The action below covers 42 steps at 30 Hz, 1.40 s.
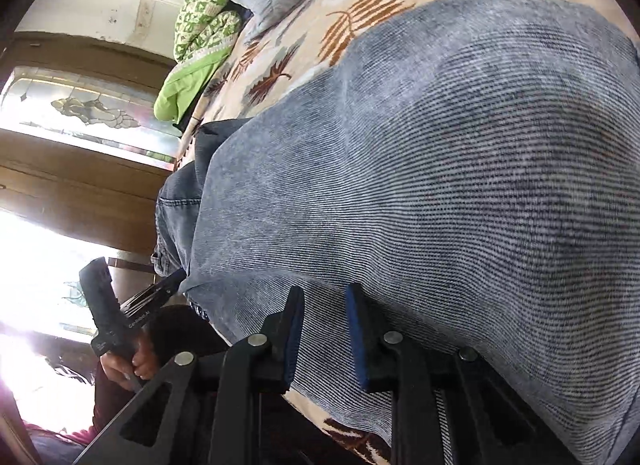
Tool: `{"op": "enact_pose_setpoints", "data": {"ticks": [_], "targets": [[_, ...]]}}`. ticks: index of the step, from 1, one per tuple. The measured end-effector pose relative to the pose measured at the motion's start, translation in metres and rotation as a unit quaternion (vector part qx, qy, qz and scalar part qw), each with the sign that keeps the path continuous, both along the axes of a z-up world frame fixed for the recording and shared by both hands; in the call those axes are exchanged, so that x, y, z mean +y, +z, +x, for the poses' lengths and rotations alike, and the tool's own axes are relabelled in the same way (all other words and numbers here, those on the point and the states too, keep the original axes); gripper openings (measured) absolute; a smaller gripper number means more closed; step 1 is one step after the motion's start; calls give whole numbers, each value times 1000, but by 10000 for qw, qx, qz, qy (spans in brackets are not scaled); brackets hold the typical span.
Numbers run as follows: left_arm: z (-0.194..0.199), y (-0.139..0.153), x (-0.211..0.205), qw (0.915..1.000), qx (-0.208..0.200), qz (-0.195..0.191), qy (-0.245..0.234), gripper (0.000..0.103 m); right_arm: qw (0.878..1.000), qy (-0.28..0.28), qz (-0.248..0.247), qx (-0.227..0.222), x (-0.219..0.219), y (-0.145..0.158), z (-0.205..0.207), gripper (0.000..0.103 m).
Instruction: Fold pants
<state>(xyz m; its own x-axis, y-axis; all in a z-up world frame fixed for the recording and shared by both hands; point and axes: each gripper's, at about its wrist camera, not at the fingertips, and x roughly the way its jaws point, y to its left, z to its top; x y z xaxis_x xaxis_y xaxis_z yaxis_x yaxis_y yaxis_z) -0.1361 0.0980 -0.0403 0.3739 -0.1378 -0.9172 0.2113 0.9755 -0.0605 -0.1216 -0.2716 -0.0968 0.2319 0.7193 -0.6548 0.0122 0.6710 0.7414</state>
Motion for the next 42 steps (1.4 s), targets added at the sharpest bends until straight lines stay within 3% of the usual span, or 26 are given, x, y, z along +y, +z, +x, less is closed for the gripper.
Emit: {"op": "enact_pose_setpoints", "data": {"ticks": [30,38,42], "targets": [[26,-1,-27,9980,428,431,-160,23,9995,122,276,48,-13,-6,0,24],[29,0,-37,9972,443,583,-159,23,9999,69,14,-90,-7,3,-15,24],[26,21,-50,9975,308,623,-86,22,9986,131,-394,-335,-2,16,-26,24]]}}
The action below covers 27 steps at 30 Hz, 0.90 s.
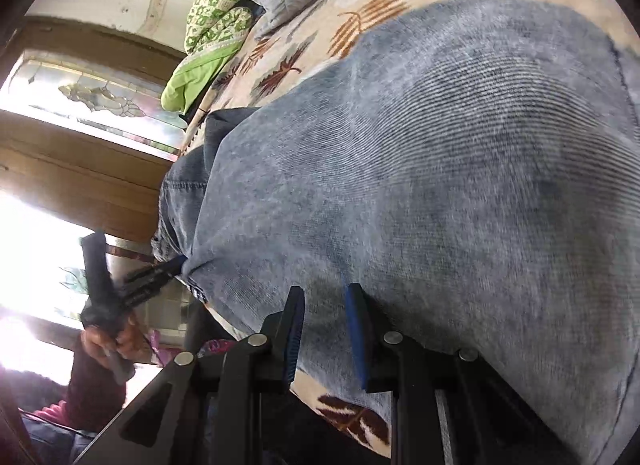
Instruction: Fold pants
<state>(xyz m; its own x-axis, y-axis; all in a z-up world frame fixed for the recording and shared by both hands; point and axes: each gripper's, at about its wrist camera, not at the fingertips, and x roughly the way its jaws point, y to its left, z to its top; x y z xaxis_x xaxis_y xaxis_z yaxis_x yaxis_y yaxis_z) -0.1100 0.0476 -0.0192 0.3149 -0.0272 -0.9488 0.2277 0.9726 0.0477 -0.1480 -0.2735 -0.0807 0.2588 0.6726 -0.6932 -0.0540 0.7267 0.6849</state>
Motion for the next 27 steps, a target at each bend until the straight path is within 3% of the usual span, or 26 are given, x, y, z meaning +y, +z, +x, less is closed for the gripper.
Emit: {"op": "enact_pose_setpoints", "data": {"ticks": [3,5,8,12,15,18,22,24,27], "targets": [[-7,31,-21,9983,-459,-162,-323,23,9980,-174,-467,-380,-7,20,-13,26],[-11,43,-38,9960,-657,-211,-563,23,9950,-640,-367,-676,-31,33,-24,26],[-14,49,-71,9924,-691,-350,-955,23,9740,-1996,-173,-1058,-99,45,-49,27],[-18,33,-111,9880,-528,-328,-1415,28,9389,-3322,-353,-826,-162,35,-82,28],[-10,8,-128,9887,-291,-97,-1468,31,9280,-3639,-642,-481,-181,22,-89,28],[-1,-33,-135,9875,179,473,-1493,36,9320,-3518,-761,-433,-179,20,-82,28],[-5,-31,-139,9847,35,684,-1604,38,9409,-3148,-1247,-51,-163,6,-58,28],[-5,-31,-141,9829,50,748,-1681,40,9465,-2950,-1303,-134,-153,6,-50,28],[-2,-33,-138,9852,70,664,-1577,44,9725,-2292,192,-369,-134,6,-38,29]]}}
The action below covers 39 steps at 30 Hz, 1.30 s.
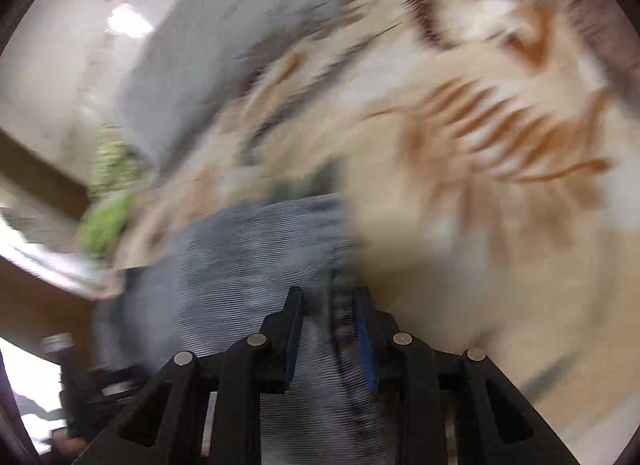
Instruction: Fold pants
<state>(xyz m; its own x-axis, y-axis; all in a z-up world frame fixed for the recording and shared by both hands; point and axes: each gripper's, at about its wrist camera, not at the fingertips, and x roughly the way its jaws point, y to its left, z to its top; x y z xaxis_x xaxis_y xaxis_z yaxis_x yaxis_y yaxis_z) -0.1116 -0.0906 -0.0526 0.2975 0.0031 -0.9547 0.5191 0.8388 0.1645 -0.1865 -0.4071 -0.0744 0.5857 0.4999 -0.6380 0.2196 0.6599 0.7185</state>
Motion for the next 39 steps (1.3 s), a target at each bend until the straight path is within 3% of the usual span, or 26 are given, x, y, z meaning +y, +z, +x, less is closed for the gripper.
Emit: {"op": "enact_pose_setpoints", "data": {"ticks": [2,5,9,11,12,16,18,22,28,30,34,39], "targets": [[1,-1,3,10000,11,-47,56,45,9954,675,499,-471,25,11,4,29],[-1,-3,1,10000,-39,31,35,45,9778,1520,911,-1118,61,32,1,29],[-5,-3,4,9999,-106,-3,9,45,9670,1904,744,-1522,83,46,-7,29],[-6,-3,6,9999,-122,-34,-6,46,9716,1770,306,-1542,84,50,-8,29],[-7,-3,7,9999,-134,-52,-9,46,9778,1412,-3,-1548,69,51,-11,29],[-14,0,7,9998,-182,-47,-31,46,9932,25,-441,-1080,18,40,-5,29],[-17,1,7,9998,-197,-27,-35,46,9956,-192,-500,-772,8,32,6,29],[-19,2,8,9998,-212,-49,-11,47,9957,-168,-403,-811,8,30,32,29],[-20,3,10,9997,-210,-80,-31,47,9975,-264,-562,-348,-2,25,51,30],[-20,3,10,9998,-177,-77,-33,47,9987,-283,-395,-159,-11,19,45,30],[-16,2,12,9998,-158,-136,-44,48,9962,-121,-833,241,-16,12,19,30],[-13,0,10,9997,-177,-151,-64,48,9943,222,-768,703,-21,-8,-19,32]]}}
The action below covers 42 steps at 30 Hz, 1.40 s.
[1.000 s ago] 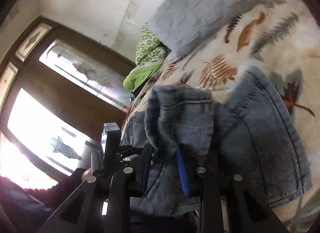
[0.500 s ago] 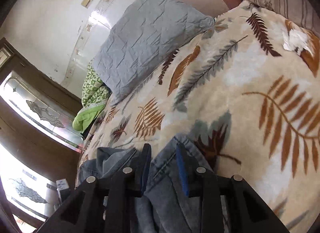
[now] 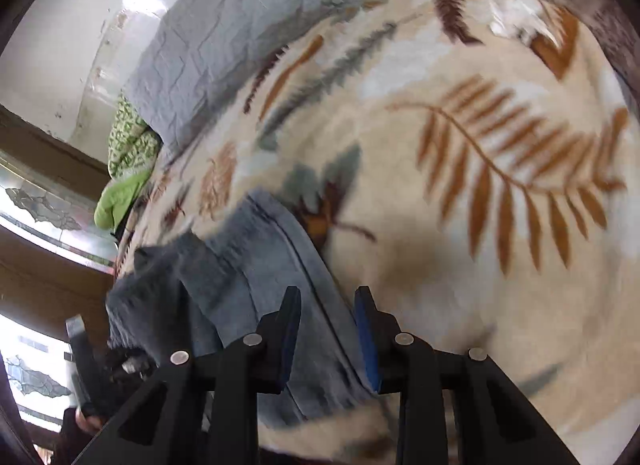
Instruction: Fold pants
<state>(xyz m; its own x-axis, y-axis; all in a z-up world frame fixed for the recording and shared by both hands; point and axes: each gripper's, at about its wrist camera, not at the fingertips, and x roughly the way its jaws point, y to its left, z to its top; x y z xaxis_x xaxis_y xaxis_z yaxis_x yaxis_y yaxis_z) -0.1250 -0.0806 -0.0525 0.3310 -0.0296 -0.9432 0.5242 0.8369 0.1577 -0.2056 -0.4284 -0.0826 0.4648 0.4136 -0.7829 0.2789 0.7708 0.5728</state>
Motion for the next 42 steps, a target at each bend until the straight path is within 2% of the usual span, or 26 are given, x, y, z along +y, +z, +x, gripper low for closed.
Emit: {"op": "enact_pose_setpoints", "data": {"ticks": [4,7,8,9,11,15,18,20,22,26,29,33,36,38,39,40,42], "targets": [[5,-1,1,10000,24,-84,16,49,9976,307,-616,-46,22,3,-7,36],[5,-1,3,9999,4,-135,-18,49,9920,371,-1205,17,37,5,-3,35],[5,-2,4,9999,1,-157,-33,49,9885,416,-1453,61,42,7,-3,30],[6,-2,4,9998,12,-189,-38,49,9846,441,-1685,116,46,9,-3,21],[7,-2,5,9998,35,-219,-26,49,9800,470,-1928,172,49,14,-6,16],[7,-3,5,9997,2,-252,-62,49,9665,675,-2417,536,54,17,-17,15],[7,-4,8,9994,-9,-334,-78,49,9664,808,-2274,881,52,17,-33,14],[8,-4,8,9993,-8,-356,-67,50,9738,594,-1986,932,43,19,-41,15],[8,-3,8,9993,-12,-355,-72,50,9807,288,-1774,775,31,25,-43,17],[6,-3,9,9991,-50,-406,-108,50,9819,-323,-1837,333,12,47,-35,20],[5,-3,9,9991,-84,-408,-99,50,9818,-270,-1880,40,10,55,-13,20],[2,-3,7,9991,-103,-395,-72,50,9926,34,-1209,-135,21,48,26,20],[1,-3,7,9993,-107,-365,-51,50,9946,342,-906,-361,48,38,59,20],[1,-3,5,9994,-119,-310,-46,50,9932,480,-1019,-305,61,24,78,20],[1,-3,4,9995,-124,-289,-44,50,9907,488,-1256,-169,66,13,89,21],[1,-3,4,9995,-128,-283,-43,50,9847,365,-1706,-10,69,3,97,21],[2,-3,4,9995,-130,-285,-31,51,9803,104,-1962,-208,65,-3,103,14]]}}
